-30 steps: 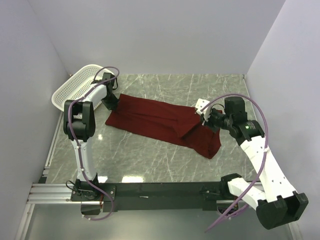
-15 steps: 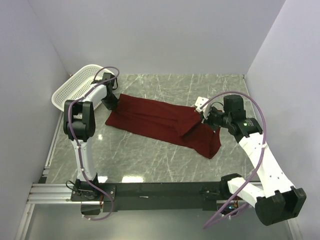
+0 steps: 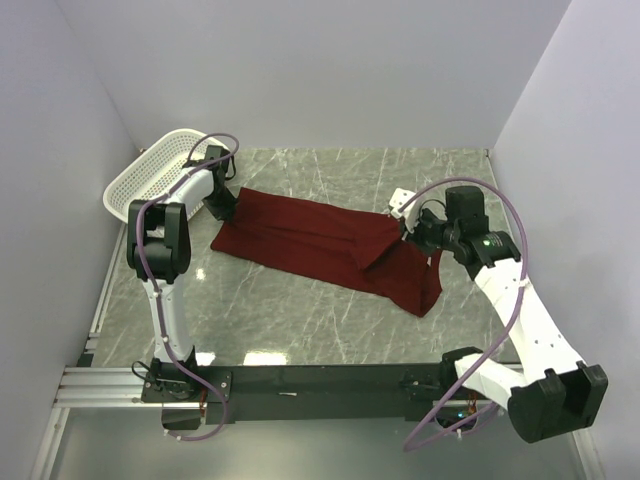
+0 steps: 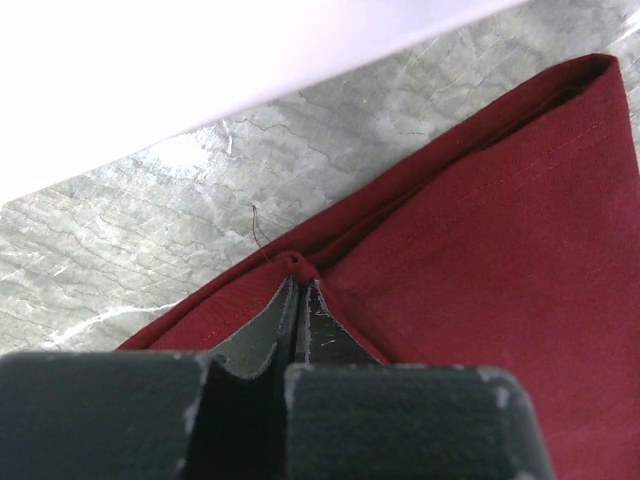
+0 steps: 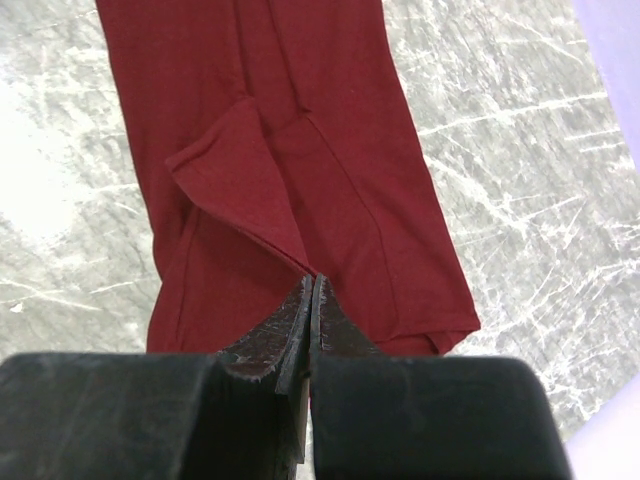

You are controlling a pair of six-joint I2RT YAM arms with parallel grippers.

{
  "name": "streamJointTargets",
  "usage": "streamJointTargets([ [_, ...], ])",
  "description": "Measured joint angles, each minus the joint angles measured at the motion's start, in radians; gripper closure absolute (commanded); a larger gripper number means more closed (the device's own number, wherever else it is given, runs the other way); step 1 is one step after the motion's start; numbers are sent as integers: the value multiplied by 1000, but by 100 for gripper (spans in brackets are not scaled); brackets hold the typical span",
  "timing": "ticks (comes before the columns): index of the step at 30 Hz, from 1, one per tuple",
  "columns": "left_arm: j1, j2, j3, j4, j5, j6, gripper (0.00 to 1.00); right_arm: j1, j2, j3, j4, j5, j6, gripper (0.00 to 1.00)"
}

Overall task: Fold and stack the t-shirts
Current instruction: Fold the tshirt

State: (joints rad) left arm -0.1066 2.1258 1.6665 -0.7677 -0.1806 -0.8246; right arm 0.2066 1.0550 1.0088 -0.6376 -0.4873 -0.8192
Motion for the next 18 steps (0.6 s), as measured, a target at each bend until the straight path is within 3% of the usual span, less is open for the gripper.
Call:
streamJointTargets([
  [18,0,0,0,1,0,0,99,-4,138,99,27,-10,-16,100],
])
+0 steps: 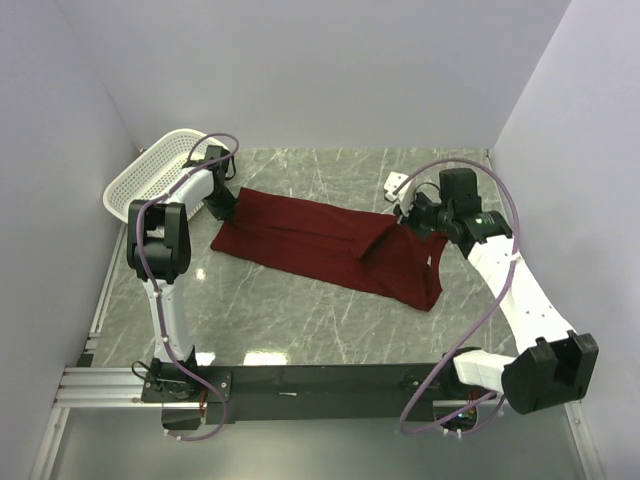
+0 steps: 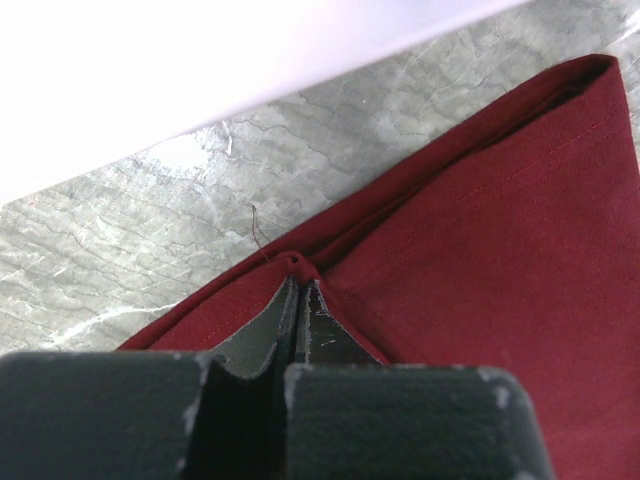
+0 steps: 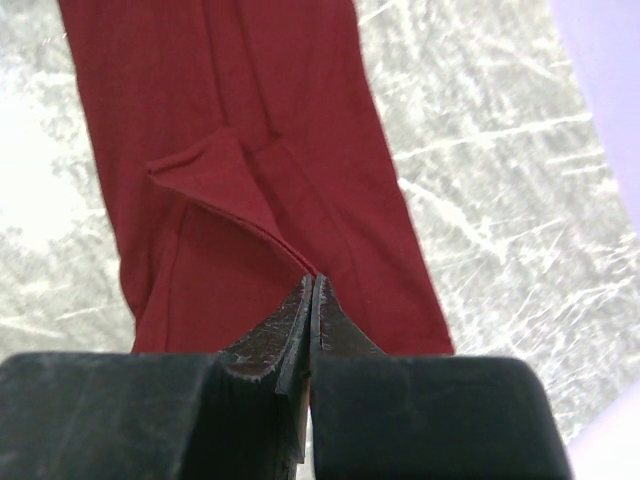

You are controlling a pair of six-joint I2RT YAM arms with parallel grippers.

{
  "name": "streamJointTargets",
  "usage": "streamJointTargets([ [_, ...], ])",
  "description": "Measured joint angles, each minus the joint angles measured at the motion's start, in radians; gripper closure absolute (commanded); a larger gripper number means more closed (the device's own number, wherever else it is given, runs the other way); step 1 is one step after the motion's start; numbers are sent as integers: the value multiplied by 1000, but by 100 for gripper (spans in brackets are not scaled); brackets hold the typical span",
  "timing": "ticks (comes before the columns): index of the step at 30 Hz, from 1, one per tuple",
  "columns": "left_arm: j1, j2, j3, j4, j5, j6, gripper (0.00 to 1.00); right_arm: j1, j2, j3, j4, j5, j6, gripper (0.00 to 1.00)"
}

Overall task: Fold and stack the t-shirts
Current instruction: Fold the tshirt

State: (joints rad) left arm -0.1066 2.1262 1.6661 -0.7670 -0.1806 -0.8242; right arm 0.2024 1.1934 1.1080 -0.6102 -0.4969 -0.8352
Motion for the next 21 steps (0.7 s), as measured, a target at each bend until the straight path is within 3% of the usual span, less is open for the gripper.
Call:
streamJointTargets([
  [21,0,1,-11,12,0,2,99,0,166,142,19,-28,-7,100],
])
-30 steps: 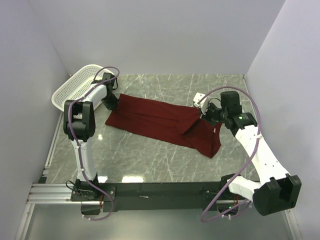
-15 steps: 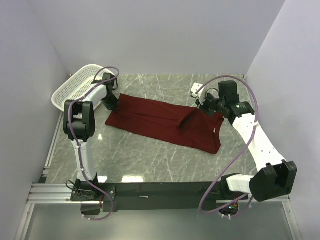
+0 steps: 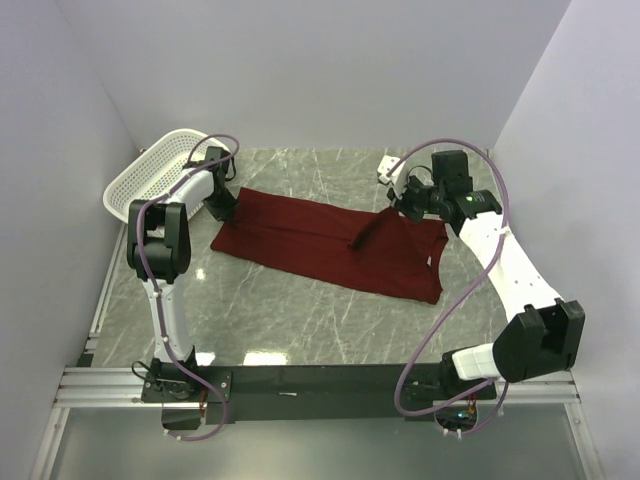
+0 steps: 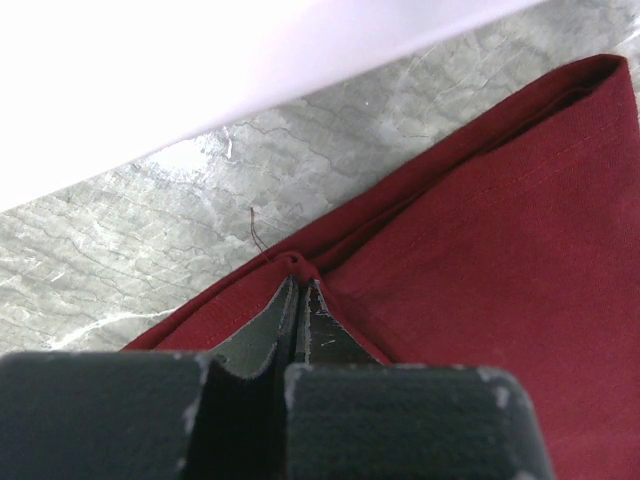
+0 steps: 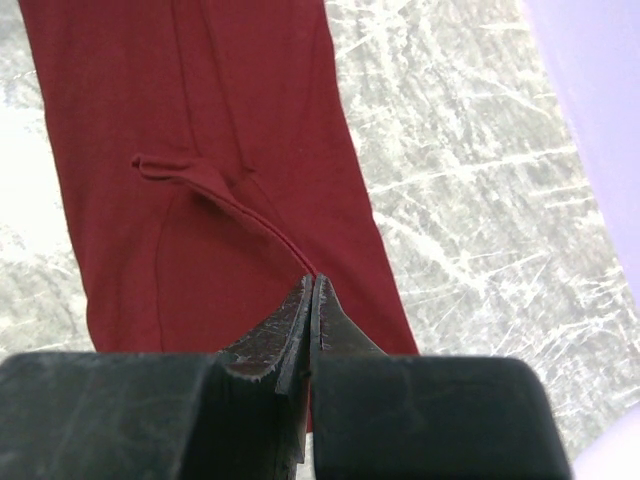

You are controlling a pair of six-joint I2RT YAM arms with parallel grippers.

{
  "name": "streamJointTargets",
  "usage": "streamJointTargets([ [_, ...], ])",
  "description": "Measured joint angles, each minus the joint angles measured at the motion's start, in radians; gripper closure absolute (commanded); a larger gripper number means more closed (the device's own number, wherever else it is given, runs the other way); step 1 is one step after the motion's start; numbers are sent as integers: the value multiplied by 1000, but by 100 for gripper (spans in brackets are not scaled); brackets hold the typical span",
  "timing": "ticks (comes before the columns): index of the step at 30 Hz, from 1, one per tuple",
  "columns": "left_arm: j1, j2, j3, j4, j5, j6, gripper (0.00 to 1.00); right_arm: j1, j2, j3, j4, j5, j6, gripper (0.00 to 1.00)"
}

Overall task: Fold and stack the t-shirts
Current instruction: Fold the tshirt

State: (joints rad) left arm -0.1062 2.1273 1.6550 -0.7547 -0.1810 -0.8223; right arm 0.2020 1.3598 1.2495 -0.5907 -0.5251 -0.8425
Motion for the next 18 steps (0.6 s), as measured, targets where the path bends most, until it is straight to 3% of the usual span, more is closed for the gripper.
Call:
streamJointTargets([
  [18,0,0,-8,10,0,10,99,0,115,85,1,-3,0,100],
])
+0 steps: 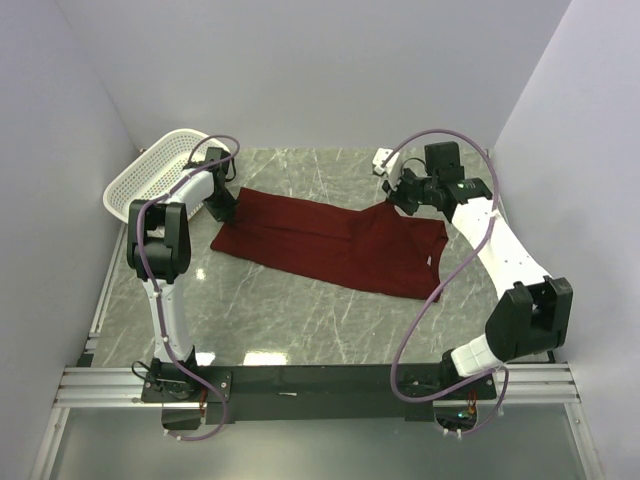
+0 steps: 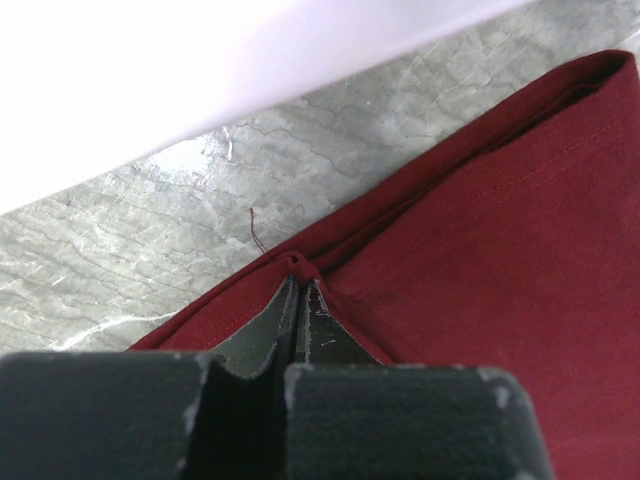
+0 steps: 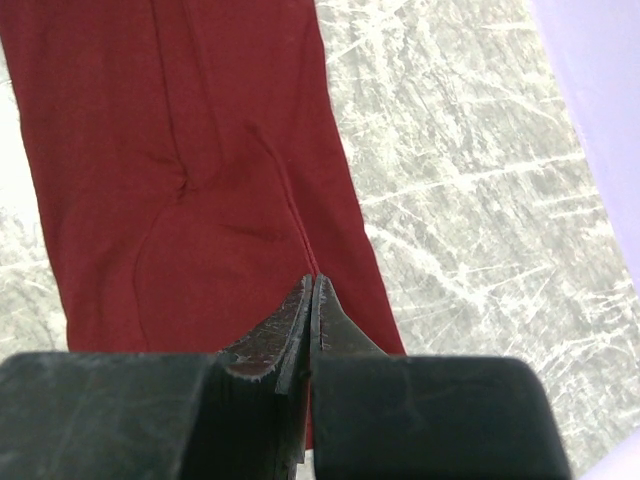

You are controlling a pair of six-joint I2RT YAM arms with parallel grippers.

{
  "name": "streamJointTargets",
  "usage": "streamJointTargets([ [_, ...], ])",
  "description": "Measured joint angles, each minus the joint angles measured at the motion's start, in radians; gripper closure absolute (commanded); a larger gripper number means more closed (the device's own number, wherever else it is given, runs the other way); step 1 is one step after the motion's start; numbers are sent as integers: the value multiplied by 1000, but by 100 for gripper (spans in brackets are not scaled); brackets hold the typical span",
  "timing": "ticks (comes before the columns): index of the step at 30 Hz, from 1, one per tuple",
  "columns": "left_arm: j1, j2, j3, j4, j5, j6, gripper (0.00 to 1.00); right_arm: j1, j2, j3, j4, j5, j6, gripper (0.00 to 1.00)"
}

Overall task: Fold and stack the t-shirts
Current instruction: Fold the tshirt

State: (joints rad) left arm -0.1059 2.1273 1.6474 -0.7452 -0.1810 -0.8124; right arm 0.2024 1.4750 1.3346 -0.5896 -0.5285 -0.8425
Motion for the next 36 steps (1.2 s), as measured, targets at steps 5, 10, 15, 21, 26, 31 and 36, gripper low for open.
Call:
streamJointTargets([
  [5,0,0,0,0,0,5,99,0,29,19,0,1,0,100],
  [10,0,4,0,2,0,6,99,0,55,33,1,3,-1,100],
  [15,0,6,0,3,0,6,99,0,78,35,3,20,-6,100],
  [21,0,6,0,3,0,7,99,0,99,35,9,66,-11,100],
  [26,0,6,0,4,0,7,99,0,153,35,24,103,-11,100],
  [31,0,6,0,4,0,7,99,0,205,38,29,124,-10,100],
  [36,0,6,0,4,1,7,99,0,236,51,37,159,-3,100],
])
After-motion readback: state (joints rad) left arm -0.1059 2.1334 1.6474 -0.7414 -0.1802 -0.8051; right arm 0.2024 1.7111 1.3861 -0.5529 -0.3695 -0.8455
